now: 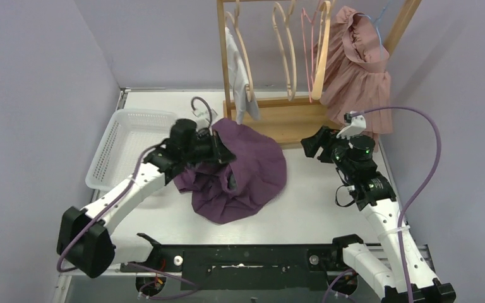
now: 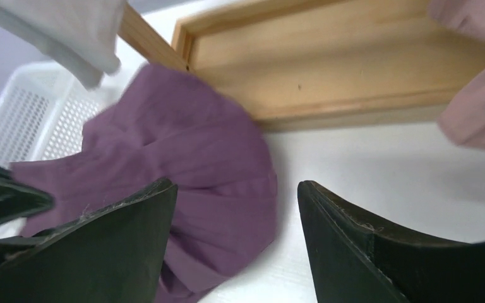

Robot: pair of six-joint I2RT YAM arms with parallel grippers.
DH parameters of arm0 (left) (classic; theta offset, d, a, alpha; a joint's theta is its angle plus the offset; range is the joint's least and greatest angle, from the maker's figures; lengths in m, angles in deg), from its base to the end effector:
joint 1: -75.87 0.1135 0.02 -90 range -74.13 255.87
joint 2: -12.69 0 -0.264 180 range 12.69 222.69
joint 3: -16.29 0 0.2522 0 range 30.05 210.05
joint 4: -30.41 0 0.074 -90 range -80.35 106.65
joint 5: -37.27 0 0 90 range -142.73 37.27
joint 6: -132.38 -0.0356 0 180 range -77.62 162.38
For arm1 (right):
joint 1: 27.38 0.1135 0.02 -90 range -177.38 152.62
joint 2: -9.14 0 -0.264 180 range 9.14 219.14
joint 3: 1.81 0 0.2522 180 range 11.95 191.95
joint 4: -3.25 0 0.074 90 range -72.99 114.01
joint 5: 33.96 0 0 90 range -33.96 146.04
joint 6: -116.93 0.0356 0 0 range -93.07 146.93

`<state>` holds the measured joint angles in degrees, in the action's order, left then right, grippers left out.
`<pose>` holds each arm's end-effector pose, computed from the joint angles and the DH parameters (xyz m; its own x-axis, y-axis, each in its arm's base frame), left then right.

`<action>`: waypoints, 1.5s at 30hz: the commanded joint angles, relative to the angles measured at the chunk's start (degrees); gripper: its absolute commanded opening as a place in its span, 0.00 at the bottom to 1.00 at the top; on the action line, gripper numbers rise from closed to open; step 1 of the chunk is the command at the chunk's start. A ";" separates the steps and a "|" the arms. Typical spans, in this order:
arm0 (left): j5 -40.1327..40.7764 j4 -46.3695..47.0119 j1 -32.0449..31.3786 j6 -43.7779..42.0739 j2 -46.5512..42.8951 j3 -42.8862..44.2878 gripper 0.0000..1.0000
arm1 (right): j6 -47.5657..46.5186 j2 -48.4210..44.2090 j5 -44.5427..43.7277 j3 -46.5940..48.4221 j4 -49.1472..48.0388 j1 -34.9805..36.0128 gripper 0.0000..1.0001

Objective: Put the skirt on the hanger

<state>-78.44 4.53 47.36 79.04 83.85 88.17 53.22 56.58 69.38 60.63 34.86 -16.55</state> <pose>0.2413 -0.1486 0.3214 -0.7625 -0.1980 -0.6160 0.3987 0.6059 -0.6884 0.1842 0.0436 0.3422 -0.4289 0.3567 -0.8299 -0.2343 0.8434 0.4836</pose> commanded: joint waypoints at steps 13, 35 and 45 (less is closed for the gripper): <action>10.24 -1.34 -0.91 -3.95 3.18 -1.00 0.65 | 3.44 4.01 1.55 -8.17 -6.92 12.63 0.80; 18.65 -36.43 8.12 -3.60 -13.15 -12.14 0.43 | 24.45 25.16 -26.27 1.00 2.76 55.24 0.62; 25.06 -32.60 8.52 6.09 -9.59 -12.67 0.46 | 30.43 30.88 -26.77 -1.96 -0.53 59.65 0.43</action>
<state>-57.46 -30.81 55.47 79.24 73.10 73.12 80.43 84.56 44.86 59.61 37.04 42.25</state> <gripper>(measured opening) 0.449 0.433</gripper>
